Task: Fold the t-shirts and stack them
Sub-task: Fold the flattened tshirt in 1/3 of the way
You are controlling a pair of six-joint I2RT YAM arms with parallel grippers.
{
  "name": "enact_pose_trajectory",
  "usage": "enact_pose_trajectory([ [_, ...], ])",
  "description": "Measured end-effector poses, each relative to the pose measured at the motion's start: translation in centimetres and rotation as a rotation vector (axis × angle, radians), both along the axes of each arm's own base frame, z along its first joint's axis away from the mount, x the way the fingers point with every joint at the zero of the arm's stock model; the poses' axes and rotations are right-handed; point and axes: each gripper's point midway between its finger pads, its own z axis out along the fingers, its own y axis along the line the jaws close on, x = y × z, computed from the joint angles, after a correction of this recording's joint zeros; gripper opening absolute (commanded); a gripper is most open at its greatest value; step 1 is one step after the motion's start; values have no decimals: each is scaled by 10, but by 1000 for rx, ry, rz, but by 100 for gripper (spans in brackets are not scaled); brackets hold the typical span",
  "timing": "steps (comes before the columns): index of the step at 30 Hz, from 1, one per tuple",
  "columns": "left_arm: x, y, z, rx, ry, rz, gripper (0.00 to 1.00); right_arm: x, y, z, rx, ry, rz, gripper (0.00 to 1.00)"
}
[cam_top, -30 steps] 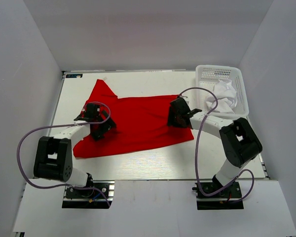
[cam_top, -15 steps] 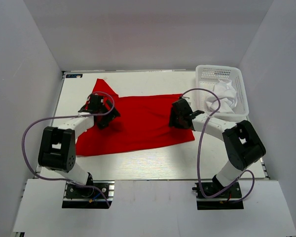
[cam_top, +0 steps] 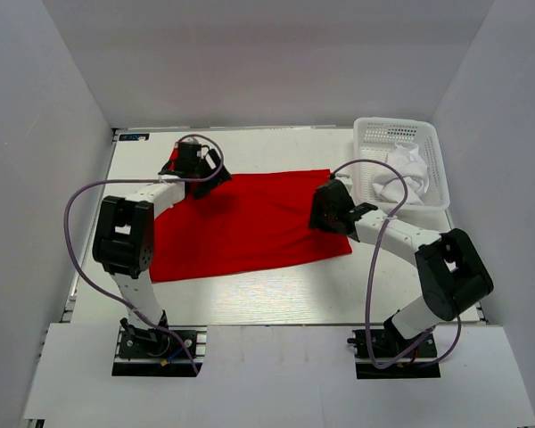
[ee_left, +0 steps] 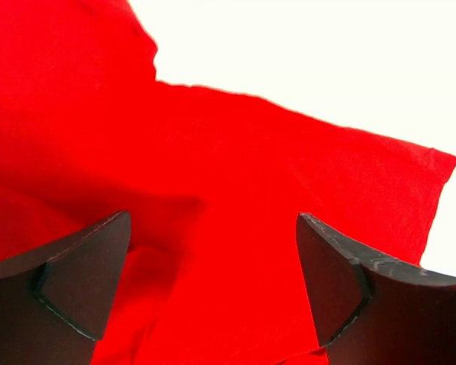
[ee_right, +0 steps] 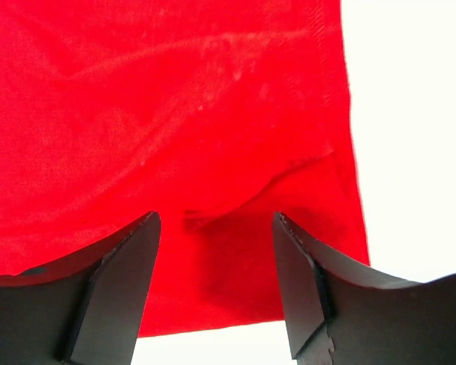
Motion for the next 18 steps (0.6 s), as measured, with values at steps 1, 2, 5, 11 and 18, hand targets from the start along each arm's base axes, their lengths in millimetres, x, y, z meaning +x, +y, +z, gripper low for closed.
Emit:
enact_pose_trajectory([
  [1, 3, 1, 5, 17, -14, -4, 100, 1, -2, 3, -6, -10, -3, 69],
  [2, 7, 2, 12, 38, -35, -6, 100, 3, -4, 6, -14, -21, -9, 70],
  [5, 22, 10, 38, 104, -107, 7, 100, 12, -5, 18, -29, -51, -20, 73],
  [11, 51, 49, 88, 255, -204, 117, 100, 59, 10, 52, -23, -137, -29, 76],
  [18, 124, 103, 106, 350, -204, 253, 100, 116, 23, 54, -51, -155, -46, 76],
])
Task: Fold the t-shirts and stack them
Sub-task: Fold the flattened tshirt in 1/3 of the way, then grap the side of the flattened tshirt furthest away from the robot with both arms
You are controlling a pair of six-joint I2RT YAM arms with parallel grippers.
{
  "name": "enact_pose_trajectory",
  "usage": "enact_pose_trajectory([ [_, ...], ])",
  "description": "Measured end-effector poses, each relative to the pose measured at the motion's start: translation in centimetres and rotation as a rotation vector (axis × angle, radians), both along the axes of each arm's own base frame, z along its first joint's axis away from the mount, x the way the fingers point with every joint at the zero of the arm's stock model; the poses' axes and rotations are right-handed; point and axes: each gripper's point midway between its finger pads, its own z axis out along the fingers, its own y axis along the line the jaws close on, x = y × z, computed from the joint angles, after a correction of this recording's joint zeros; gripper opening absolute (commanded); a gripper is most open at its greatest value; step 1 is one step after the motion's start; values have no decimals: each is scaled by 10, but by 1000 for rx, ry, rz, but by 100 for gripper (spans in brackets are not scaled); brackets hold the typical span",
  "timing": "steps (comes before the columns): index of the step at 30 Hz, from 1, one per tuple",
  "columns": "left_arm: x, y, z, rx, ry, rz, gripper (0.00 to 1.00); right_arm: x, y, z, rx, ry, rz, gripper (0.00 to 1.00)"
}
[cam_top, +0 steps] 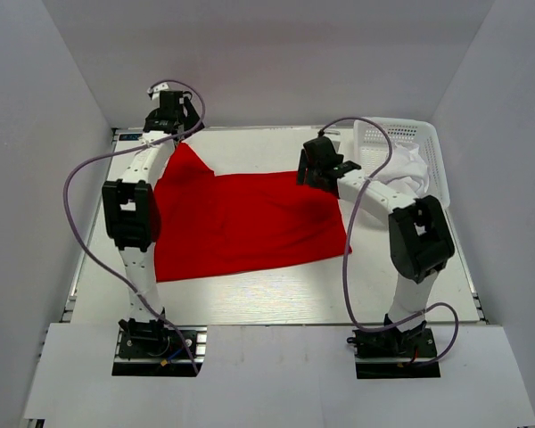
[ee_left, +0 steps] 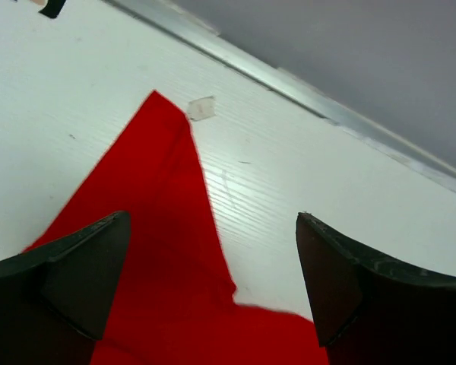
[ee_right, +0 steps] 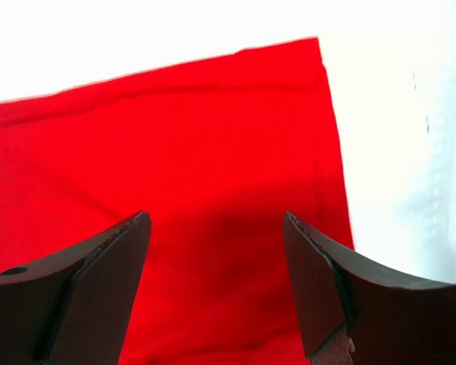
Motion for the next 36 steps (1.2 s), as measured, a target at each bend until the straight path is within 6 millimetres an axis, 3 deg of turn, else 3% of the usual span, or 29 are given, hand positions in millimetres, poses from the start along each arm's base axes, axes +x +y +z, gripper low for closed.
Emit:
enact_pose_trajectory([
  [5, 30, 28, -63, 23, 112, 23, 100, 38, -3, -6, -32, -3, -31, 76],
  [9, 40, 32, -111, 28, 185, -2, 98, 78, -3, -9, -42, -24, -48, 76],
  [12, 40, 31, -131, 30, 216, -17, 93, 103, 0, -12, -50, -38, -48, 76],
  [16, 48, 27, -133, 24, 198, -35, 87, 125, 0, -23, -45, -38, -47, 76],
  [20, 68, 25, -131, 20, 134, -42, 75, 125, -1, -41, -42, -1, -37, 76],
  [24, 77, 26, -145, 32, 131, -46, 66, 127, -4, -51, -38, 15, -37, 76],
  [28, 81, 28, -143, 43, 113, -37, 60, 129, -4, -57, -23, 21, -42, 76],
  [31, 81, 29, -143, 45, 112, -36, 47, 129, -3, -66, -8, 37, -43, 76],
  [34, 83, 29, -149, 43, 112, -34, 5, 127, -5, -79, -4, 63, -52, 76],
  [36, 83, 28, -149, 43, 110, -36, 0, 128, -6, -80, -7, 69, -57, 76],
])
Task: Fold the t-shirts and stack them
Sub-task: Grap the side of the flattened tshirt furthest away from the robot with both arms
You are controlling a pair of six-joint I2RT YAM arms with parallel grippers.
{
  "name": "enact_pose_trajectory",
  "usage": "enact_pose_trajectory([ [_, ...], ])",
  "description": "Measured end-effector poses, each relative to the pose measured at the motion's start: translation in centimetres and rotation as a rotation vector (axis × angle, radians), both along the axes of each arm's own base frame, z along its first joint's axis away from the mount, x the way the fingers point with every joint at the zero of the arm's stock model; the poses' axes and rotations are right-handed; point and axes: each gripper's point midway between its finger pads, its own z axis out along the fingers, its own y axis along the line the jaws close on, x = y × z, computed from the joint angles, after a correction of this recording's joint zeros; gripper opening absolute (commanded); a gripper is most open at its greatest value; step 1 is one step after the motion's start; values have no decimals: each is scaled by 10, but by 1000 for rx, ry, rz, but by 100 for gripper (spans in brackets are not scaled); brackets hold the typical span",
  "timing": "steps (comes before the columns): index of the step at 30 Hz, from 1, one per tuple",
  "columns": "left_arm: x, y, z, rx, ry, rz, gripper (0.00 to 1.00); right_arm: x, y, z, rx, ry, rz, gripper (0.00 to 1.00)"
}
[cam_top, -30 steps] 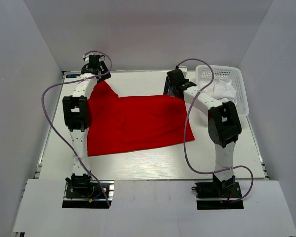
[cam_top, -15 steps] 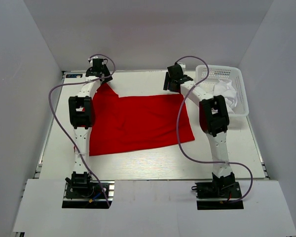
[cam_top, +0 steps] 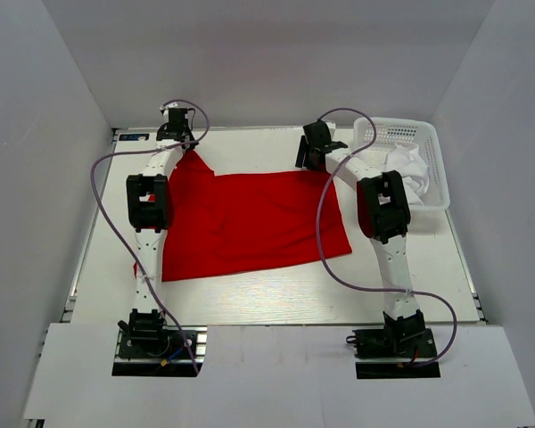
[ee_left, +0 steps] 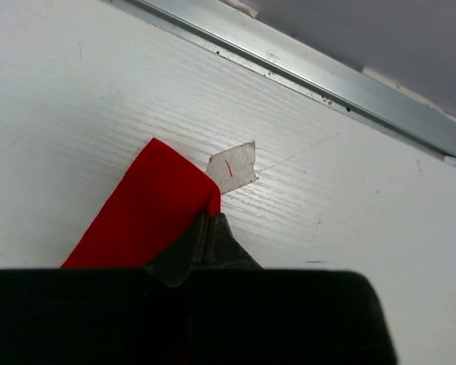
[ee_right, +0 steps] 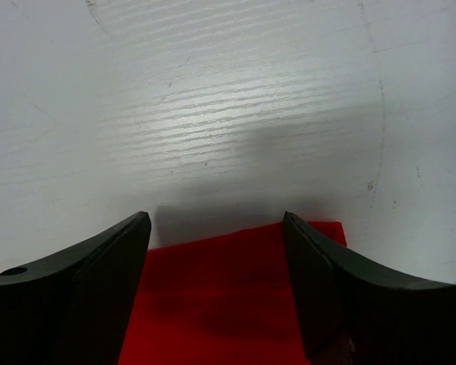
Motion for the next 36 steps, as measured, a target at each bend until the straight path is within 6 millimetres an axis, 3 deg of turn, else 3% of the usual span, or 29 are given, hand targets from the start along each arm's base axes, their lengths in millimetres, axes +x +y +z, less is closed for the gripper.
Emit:
enact_pose_trajectory([
  [9, 2, 0, -1, 1, -17, -2, 0, 0, -4, -3, -31, 30, -17, 72],
  [13, 2, 0, -1, 2, -19, -1, 0, 2, -2, -4, -20, 34, -18, 52],
  [16, 0, 2, 0, 6, -18, 5, 0, 0, -1, -5, -14, 41, -22, 47],
  [17, -3, 2, 0, 7, -12, 5, 0, -1, -2, -6, -14, 43, -23, 34],
  [19, -8, 2, -1, 9, -1, 4, 0, -4, -3, -6, -14, 45, -24, 21],
  [21, -14, 2, 0, 9, 12, 4, 0, -11, -5, -6, -10, 46, -28, 0],
  [29, -39, 5, 11, 7, 57, 20, 0, -18, -8, -4, -34, 43, 1, 0],
  [32, -57, 8, 33, 10, 59, 42, 0, -25, -9, 4, -43, 30, 22, 0],
  [36, -101, 14, 67, 10, 63, 91, 0, -42, -11, 27, -45, -4, 53, 0],
])
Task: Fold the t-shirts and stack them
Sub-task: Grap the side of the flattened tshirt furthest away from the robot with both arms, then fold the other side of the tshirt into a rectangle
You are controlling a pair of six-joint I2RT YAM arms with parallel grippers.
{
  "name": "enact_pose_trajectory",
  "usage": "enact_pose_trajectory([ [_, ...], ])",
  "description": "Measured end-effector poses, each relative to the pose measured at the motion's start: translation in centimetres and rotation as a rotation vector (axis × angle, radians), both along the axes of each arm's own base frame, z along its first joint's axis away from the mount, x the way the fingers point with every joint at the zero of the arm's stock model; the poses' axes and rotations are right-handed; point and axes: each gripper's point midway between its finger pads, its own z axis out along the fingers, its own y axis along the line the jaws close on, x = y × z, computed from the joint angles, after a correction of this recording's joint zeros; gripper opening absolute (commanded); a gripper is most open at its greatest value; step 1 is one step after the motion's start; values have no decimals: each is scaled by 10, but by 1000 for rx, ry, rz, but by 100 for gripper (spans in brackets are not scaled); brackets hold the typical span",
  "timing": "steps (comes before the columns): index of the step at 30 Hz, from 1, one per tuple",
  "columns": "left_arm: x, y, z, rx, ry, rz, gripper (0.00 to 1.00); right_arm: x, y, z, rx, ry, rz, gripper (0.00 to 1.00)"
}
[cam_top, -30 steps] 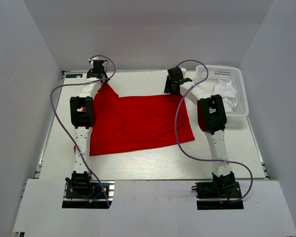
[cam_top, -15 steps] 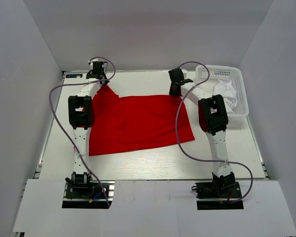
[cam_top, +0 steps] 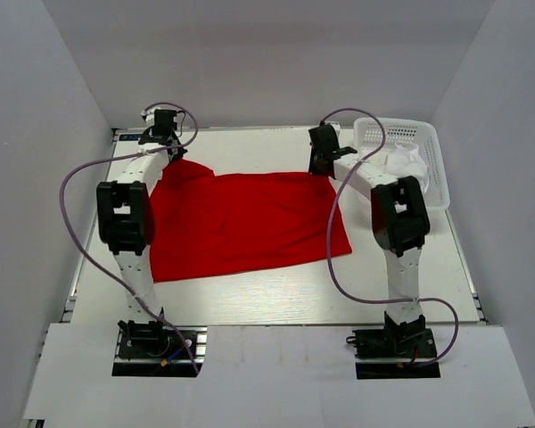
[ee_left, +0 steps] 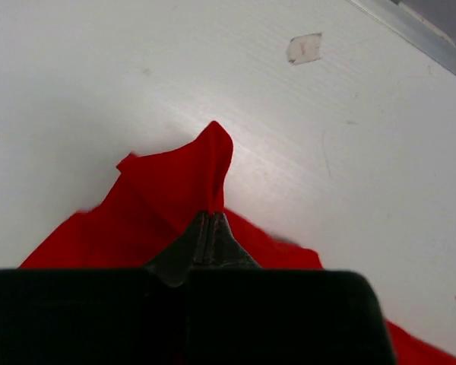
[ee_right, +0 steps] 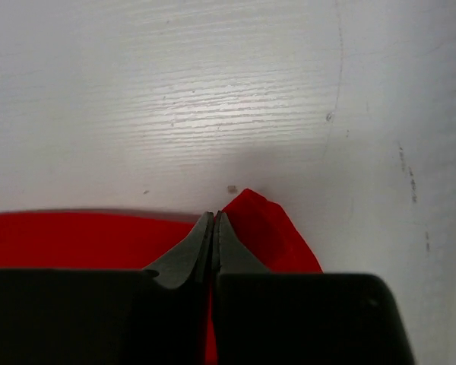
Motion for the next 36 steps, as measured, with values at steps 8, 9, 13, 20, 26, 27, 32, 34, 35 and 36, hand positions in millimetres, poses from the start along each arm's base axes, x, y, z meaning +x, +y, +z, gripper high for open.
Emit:
enact_pose_trajectory([
  [8, -118, 11, 48, -41, 3, 153, 0, -35, 1, 56, 15, -121, 75, 0],
  [9, -131, 12, 49, -47, 9, 174, 0, -42, 0, 59, 10, -125, 86, 0],
  [13, -179, 14, 47, -67, 31, 232, 0, -55, -3, 63, -9, -131, 100, 0],
  [20, -242, 11, 30, -134, 63, 275, 0, -73, -9, 71, -14, -142, 116, 0],
  [26, -278, 5, 9, -184, 109, 287, 0, -88, -11, 67, -15, -132, 124, 0],
  [27, -284, 3, 2, -192, 133, 285, 0, -92, -12, 64, -13, -124, 121, 0],
  [32, -327, -6, -37, -227, 301, 294, 49, -132, -26, 29, 6, -42, 59, 38],
  [34, -345, -8, -45, -234, 366, 303, 100, -153, -38, 10, -6, 6, 25, 53],
  [35, -351, -8, -45, -238, 382, 314, 100, -162, -45, 2, -19, 26, 5, 56],
  [36, -355, -8, -44, -239, 389, 319, 100, -171, -52, -5, -36, 48, -15, 57],
])
